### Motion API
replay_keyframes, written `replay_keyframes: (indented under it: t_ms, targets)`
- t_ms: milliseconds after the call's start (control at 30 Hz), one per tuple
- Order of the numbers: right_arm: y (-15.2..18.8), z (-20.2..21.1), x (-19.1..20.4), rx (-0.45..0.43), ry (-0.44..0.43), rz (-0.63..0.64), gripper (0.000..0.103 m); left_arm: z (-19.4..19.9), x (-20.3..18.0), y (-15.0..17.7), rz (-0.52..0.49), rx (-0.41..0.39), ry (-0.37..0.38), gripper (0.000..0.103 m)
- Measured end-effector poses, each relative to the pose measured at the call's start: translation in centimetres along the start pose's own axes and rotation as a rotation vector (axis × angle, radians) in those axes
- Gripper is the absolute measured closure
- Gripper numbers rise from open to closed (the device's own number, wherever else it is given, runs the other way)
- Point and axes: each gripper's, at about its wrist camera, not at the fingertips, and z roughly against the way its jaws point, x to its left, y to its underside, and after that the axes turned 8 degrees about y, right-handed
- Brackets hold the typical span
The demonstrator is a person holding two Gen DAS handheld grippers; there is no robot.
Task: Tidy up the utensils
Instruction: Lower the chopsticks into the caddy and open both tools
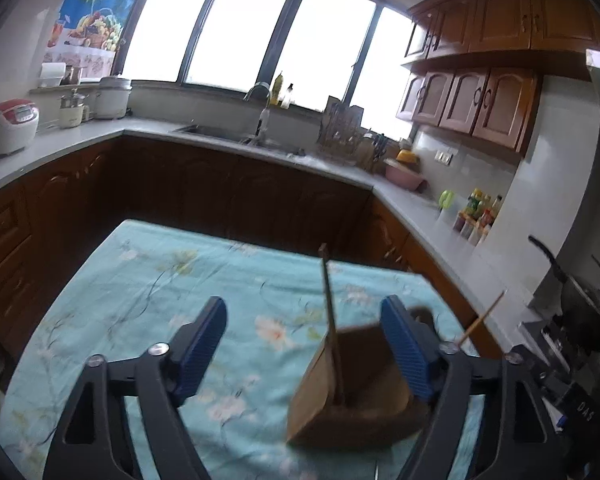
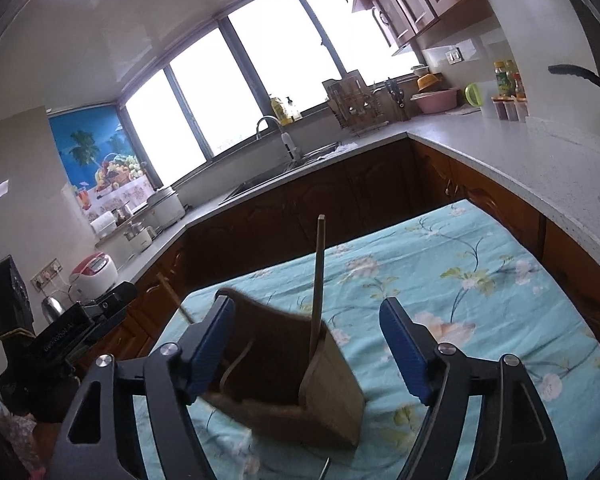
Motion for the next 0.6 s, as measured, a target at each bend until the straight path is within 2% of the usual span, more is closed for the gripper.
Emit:
replay_keyframes:
  t_ms: [267, 600]
  targets:
    - [2.8, 3.3, -0.8, 0.062, 0.006, -0.015, 0.020, 5.2, 0.2, 3.2, 0.016, 0.118, -0.035, 0.021]
    - [7.0, 7.1, -1.3, 0.139, 0.037, 0.002, 0.020, 11.1, 0.6, 5.1, 0.049, 0.202, -0.058, 0.021]
